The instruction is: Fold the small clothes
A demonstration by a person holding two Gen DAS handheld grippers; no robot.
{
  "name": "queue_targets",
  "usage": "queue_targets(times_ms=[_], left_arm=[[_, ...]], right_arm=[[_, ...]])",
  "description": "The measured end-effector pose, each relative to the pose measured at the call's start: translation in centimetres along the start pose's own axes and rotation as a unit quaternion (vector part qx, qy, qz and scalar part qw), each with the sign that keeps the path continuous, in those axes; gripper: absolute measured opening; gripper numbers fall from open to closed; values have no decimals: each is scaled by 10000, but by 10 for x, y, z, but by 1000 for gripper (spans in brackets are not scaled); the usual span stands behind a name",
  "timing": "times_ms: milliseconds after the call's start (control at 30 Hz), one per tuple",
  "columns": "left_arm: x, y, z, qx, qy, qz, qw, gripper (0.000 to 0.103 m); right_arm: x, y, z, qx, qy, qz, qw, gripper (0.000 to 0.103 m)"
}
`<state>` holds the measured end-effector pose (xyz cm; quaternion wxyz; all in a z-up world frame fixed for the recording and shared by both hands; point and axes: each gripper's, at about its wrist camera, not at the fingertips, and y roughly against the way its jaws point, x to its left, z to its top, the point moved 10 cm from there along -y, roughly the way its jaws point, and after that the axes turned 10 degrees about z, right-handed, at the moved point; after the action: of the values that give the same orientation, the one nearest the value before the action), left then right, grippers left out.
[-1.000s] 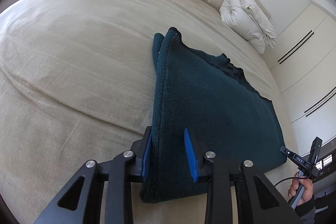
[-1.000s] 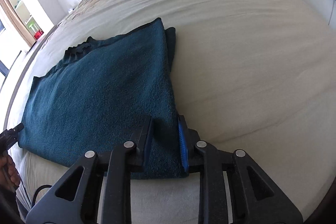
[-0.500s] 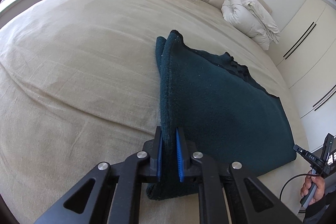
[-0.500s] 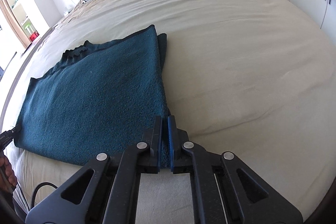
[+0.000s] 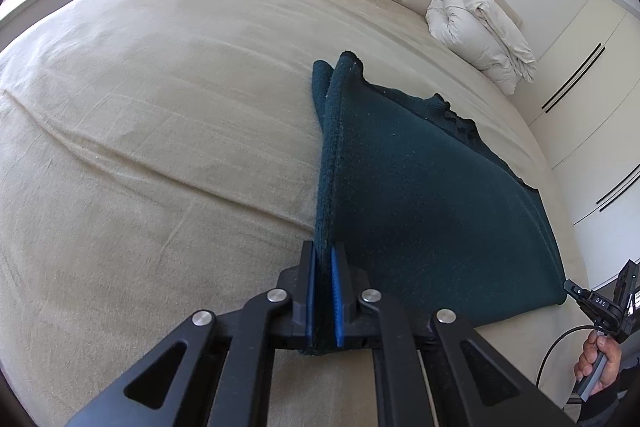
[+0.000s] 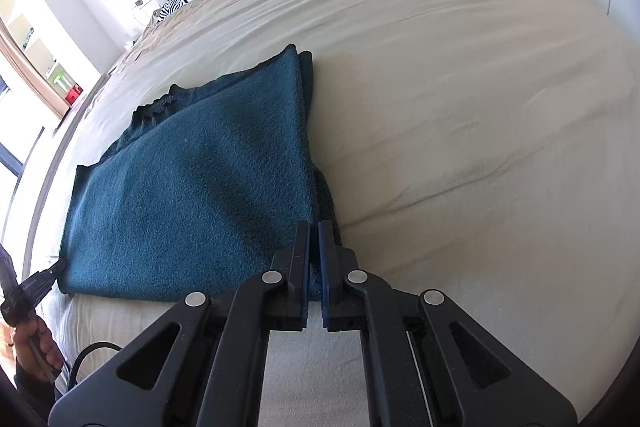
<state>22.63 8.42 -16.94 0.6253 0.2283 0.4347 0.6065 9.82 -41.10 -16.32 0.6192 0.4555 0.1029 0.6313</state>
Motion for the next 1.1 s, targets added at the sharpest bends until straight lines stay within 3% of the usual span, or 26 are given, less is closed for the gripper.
queue_targets(times_ms=[533,833,1000,1100], left_arm=[[12,-6,-6,128,47,-25,9999,8],[16,-5,-8,190,41,-75,9998,8],[19,-3,-9,210,155,-189,9995,12],[18,-3,-9,197,141,-171,9996,9]], right_arm=[[-15,-11,-20,249,-204,92,9994,3],[-16,-6,-14,46,-343,299,9990,5],[-19,17,3,-274,-514,110,9982,24],[-16,33,17,-576,-676,209,9958,46]])
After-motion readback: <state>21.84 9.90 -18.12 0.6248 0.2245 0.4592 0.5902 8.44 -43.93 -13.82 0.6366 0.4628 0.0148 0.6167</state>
